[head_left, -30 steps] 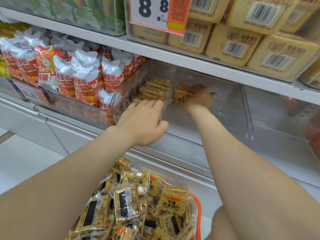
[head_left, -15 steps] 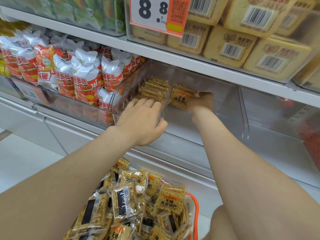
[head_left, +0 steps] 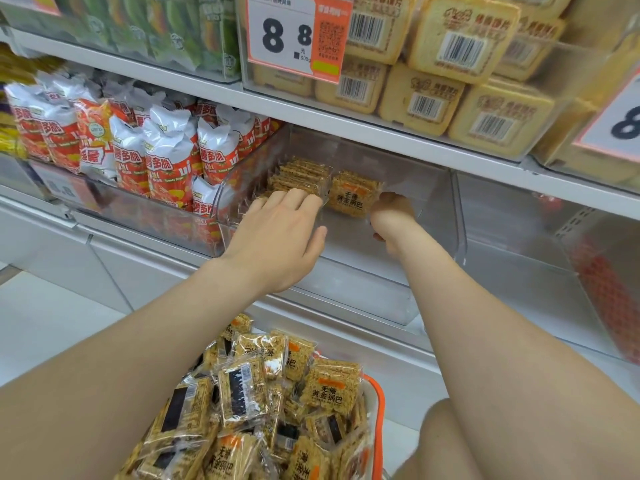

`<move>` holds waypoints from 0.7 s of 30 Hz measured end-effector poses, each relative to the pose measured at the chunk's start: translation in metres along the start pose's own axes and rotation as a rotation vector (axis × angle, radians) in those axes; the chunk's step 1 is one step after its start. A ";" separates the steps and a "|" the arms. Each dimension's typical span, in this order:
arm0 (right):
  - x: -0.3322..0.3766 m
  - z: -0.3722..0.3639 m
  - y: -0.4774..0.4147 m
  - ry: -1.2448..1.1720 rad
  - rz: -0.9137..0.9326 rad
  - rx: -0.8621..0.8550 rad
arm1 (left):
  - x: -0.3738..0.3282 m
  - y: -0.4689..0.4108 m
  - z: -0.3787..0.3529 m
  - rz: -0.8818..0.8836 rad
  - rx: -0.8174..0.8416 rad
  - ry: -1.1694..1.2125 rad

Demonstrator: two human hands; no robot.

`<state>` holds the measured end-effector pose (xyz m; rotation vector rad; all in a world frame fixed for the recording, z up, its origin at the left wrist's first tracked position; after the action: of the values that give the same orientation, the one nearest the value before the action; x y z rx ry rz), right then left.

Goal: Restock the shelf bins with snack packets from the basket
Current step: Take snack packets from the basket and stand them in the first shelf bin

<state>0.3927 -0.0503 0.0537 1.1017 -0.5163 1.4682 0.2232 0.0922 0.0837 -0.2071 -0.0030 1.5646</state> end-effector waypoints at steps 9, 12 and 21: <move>0.055 -0.014 0.092 0.510 0.623 -0.021 | -0.020 0.024 0.016 -0.085 -0.072 -0.024; 0.062 -0.020 0.137 0.573 0.748 0.162 | -0.024 0.041 0.011 -0.075 0.128 0.041; 0.016 -0.043 0.189 1.004 0.528 0.321 | -0.042 0.100 -0.031 -0.074 0.654 0.044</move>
<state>0.2034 -0.0510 0.0982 0.3278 0.1766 2.3800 0.1281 0.0456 0.0451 0.2715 0.5220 1.4108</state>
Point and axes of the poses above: each hand's wrist, its own y-axis away from the middle knuckle, its own z-axis out of the back of the hand, x = y × z, the point moved 5 cm from there along -y, towards the middle knuckle, and after that the axes turned 12 degrees about x, right-handed, at the moved point
